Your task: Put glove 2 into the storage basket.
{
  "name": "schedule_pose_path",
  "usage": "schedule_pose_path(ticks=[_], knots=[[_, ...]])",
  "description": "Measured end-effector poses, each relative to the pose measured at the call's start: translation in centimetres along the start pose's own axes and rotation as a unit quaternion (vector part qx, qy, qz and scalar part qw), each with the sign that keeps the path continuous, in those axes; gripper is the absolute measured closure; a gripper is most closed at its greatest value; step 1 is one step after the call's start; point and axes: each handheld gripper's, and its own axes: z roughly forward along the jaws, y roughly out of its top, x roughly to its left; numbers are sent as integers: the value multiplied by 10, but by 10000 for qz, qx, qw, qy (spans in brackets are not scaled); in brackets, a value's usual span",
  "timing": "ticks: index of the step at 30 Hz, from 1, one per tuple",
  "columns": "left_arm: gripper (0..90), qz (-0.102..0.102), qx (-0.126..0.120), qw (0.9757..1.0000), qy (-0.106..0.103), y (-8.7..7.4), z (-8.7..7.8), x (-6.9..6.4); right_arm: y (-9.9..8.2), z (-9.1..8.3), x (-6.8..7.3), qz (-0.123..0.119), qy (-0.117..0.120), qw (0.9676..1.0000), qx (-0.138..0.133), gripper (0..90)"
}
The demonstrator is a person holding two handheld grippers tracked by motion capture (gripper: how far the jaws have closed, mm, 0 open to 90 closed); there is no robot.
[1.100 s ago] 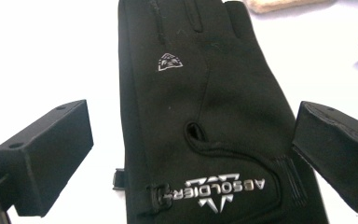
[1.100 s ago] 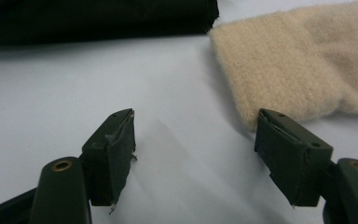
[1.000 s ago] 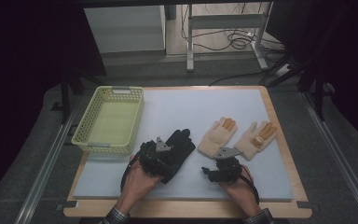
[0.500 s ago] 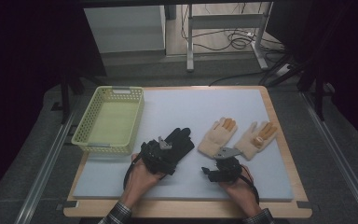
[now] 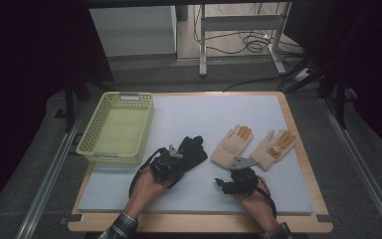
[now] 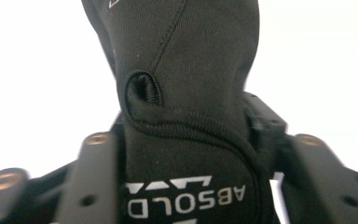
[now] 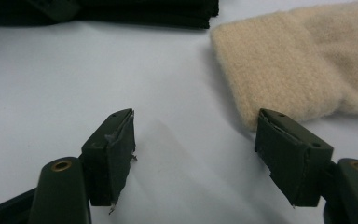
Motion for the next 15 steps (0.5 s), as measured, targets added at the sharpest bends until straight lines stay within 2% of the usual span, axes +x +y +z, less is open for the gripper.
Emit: schedule_pose_path(ticks=[1, 2, 4, 7, 15], knots=[[649, -6, -81, 10000, -44, 0, -2, 1, 0, 0, 0, 6, 2, 10000, 2, 282], [698, -22, -108, 9999, -97, 0, -2, 2, 0, 0, 0, 1, -1, 10000, -1, 282], [736, -79, -107, 9996, -268, 1, -5, 6, 0, 0, 0, 1, 0, 10000, 0, 282], [742, -164, -169, 9993, -294, 5, -10, 11, 0, 0, 0, 0, 5, 10000, 0, 282], [736, -166, -450, 9987, -182, 29, -37, 22, 0, 0, 0, -6, 2, 10000, 4, 282]])
